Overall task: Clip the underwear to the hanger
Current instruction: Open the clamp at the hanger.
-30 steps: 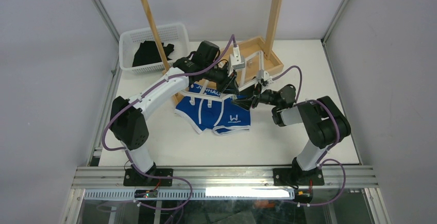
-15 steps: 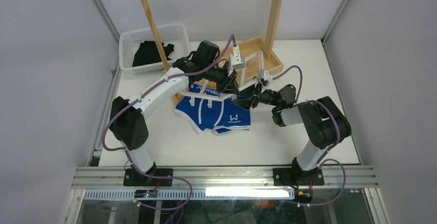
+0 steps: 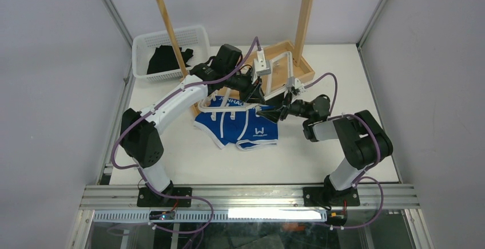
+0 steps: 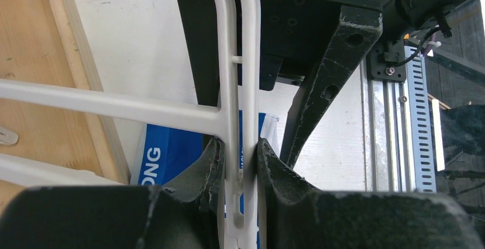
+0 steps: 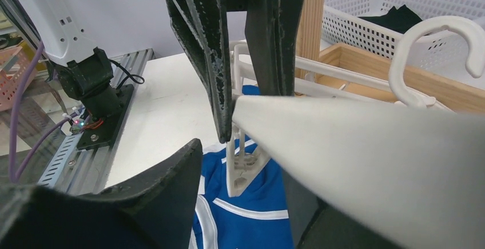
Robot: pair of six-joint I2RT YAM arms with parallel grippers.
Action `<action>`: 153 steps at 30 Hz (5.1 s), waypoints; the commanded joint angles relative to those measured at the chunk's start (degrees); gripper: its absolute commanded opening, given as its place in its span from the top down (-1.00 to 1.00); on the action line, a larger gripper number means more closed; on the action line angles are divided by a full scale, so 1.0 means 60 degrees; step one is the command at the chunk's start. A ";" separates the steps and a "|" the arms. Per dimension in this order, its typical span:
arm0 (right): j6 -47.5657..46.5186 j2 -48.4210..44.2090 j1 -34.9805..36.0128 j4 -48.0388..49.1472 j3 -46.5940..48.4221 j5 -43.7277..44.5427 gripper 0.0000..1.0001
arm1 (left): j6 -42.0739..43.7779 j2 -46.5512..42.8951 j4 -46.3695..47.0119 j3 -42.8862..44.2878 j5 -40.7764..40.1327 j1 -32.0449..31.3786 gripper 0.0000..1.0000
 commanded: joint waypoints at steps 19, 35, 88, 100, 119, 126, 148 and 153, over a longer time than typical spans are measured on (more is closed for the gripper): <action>0.0073 -0.0380 0.0321 0.1250 0.0344 0.0239 -0.02 | 0.0513 -0.0485 0.0671 0.0139 -0.0001 0.0185 1.00; 0.0161 -0.0306 0.0346 0.1250 0.0289 0.0196 0.90 | 0.0512 -0.0485 0.0670 0.0131 0.0004 0.0189 1.00; -0.0427 -0.0040 0.0616 0.1250 0.0004 0.0676 -0.12 | 0.0438 -0.0496 0.0699 0.0133 0.0059 0.0186 1.00; -0.0370 0.0020 0.0610 0.1251 0.0046 0.0600 0.17 | 0.0455 -0.0500 0.0699 0.0126 0.0030 0.0185 1.00; -0.0120 -0.0383 0.0610 0.0834 -0.0160 0.1100 1.00 | 0.0400 -0.0486 0.0699 0.0139 0.0055 0.0185 1.00; -0.0382 -0.0768 0.0610 -0.0032 -0.0074 0.1144 1.00 | 0.0074 -0.0733 0.0969 0.0192 0.0684 0.0186 0.24; -0.1656 -0.2486 0.0624 -0.6356 0.1555 0.3083 1.00 | -0.5141 -0.4927 0.4753 -0.4937 -0.3253 0.0260 -0.29; -0.1638 -0.2537 0.0613 -0.7559 0.2208 0.3175 1.00 | -0.6744 -0.5932 0.5887 -0.6972 -0.4208 -0.0142 -0.31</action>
